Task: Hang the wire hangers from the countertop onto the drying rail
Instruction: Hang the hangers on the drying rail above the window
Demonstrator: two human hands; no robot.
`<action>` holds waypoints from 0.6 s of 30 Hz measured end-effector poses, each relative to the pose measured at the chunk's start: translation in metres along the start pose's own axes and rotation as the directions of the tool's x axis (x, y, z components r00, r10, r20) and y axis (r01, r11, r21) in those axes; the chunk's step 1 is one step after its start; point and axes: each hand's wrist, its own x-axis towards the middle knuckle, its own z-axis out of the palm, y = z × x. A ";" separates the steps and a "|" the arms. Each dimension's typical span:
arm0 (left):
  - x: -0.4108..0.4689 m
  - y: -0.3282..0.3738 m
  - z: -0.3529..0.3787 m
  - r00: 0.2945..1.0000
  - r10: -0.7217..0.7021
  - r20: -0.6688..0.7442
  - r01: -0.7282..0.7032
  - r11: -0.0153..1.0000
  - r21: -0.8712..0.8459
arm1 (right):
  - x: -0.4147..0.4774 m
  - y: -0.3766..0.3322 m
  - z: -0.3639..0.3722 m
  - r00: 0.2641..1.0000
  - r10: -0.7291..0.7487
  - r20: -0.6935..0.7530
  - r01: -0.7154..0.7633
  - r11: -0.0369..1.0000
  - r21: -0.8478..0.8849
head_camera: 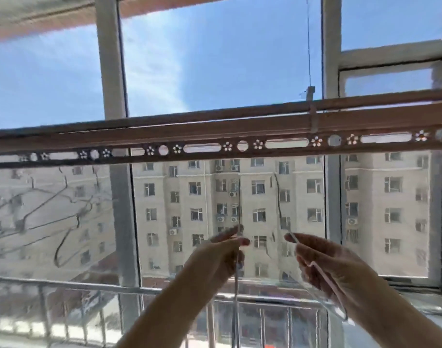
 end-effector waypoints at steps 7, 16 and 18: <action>-0.011 0.079 -0.078 0.976 0.174 -0.128 -0.168 0.984 0.057 | 0.066 -0.001 0.098 0.983 -0.093 0.160 0.110 0.989 -0.099; -0.005 0.135 -0.154 0.934 0.287 -0.213 -0.279 0.958 0.065 | 0.138 0.024 0.183 0.967 -0.133 0.219 0.163 0.979 -0.122; -0.001 0.142 -0.163 0.931 0.298 -0.211 -0.293 0.954 0.057 | 0.149 0.027 0.194 0.967 -0.137 0.212 0.167 0.978 -0.128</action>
